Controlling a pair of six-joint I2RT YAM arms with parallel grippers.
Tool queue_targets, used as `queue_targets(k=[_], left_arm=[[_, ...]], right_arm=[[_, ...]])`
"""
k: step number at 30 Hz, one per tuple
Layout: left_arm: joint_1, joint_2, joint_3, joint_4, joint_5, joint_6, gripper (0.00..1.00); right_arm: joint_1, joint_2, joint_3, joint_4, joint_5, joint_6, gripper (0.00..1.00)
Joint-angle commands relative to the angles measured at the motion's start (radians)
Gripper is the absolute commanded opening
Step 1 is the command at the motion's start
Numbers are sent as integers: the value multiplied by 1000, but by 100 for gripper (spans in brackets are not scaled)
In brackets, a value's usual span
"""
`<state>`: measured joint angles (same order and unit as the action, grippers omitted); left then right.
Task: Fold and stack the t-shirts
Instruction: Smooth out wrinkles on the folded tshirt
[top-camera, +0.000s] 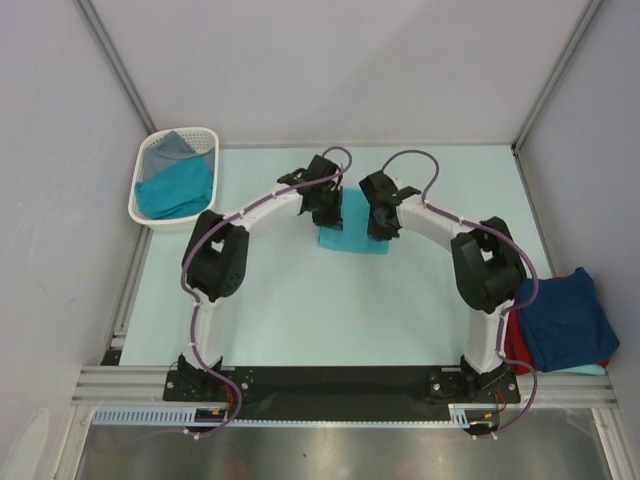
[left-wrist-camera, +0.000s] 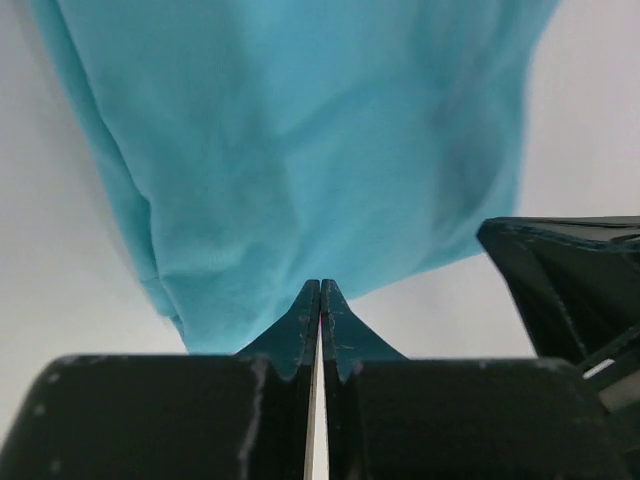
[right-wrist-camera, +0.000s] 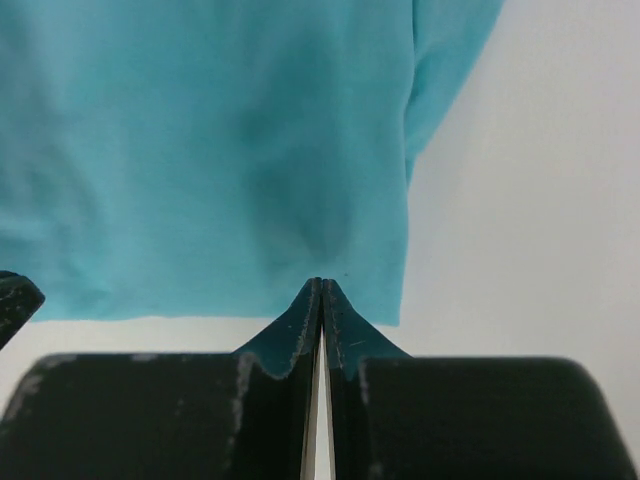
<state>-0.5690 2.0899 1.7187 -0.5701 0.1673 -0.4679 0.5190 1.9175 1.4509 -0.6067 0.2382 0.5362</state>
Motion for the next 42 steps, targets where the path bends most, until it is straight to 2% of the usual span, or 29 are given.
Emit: queue_targets(k=[1,9,13,16,19,21,28,32,34,42], left_arm=[[-12,39,-48,38,34,-6,3],[-14,76,-77,29,46,12,2],[-14,-26,-100,38,0,5,1],[-12,-123,-93,24,-43,6,6],[-14,-195,-111,16,-86,11,11],[-12,-223,-134,18,-98,21,13],[-6,-203,-243,29,-112,25,17],[-6,-199,-310,67,-98,26,18],[-5,-194,-311,67,-101,32,19],[21,-185,-294,73,-112,40,22]], right_arm=[[9,46,-40,45,3,28,6],[21,69,-41,33,9,33,4],[29,-50,-23,-1,45,19,5],[27,-132,-12,-31,64,-10,8],[27,-181,-12,-63,93,-15,15],[27,-195,-20,-77,104,-12,23],[-4,-209,-131,-77,113,-5,30],[-16,-195,-165,-56,92,-2,46],[-17,-173,-172,-50,84,4,51],[-19,-121,-161,-16,56,5,52]])
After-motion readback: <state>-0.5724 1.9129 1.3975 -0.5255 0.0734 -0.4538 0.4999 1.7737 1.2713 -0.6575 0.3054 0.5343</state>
